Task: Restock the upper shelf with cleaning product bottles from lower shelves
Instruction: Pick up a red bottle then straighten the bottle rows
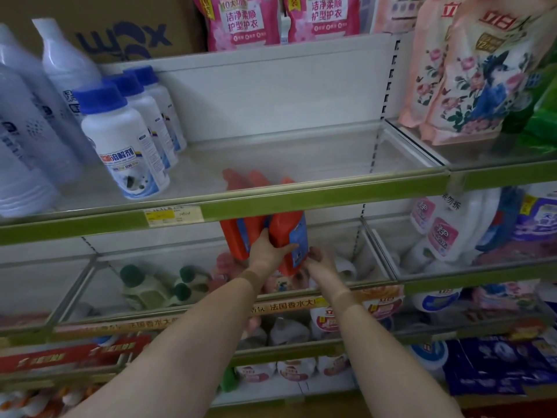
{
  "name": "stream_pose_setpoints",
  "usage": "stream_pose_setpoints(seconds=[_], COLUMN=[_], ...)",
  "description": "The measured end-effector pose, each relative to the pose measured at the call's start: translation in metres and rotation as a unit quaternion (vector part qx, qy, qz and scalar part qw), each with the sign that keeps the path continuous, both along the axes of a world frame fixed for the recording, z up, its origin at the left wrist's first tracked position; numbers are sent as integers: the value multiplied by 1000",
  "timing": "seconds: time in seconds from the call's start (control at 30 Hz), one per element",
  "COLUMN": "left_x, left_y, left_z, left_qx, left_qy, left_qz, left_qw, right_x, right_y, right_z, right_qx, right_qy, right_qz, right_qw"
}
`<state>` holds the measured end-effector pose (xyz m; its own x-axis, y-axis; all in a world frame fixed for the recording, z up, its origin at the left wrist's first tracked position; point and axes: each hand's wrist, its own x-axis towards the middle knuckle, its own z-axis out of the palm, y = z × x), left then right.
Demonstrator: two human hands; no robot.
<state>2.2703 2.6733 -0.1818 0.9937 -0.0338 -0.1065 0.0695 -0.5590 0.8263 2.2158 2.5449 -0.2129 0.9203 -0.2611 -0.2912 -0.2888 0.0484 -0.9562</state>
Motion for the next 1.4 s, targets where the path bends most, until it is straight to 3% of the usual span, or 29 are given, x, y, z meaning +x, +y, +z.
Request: stream_pose_setpoints(seconds=[0.47, 0.8, 0.93, 1.03, 1.27, 1.4], left_x=[-17, -52, -53, -62, -91, -110], left_y=[20, 70, 100, 125, 169, 187], left_z=[4, 1, 18, 39, 38, 14], left_qx=[-76, -138, -239, -314, -269, -254], left_qy=[67, 47, 76, 108, 173, 208], left_qz=[-32, 57, 112, 109, 42, 28], left_qw=[994, 988, 962, 937, 947, 944], right_x=[-5, -20, -25, -19, -25, -59], right_y=[19, 62, 85, 97, 131, 165], right_z=[-2, -6, -13, -25, -14, 11], right_qx=[-47, -58, -111, -101, -36, -20], right_qy=[36, 20, 18, 25, 33, 107], right_qz=[10, 33, 56, 11, -42, -42], right_qw=[998, 998, 992, 994, 998, 993])
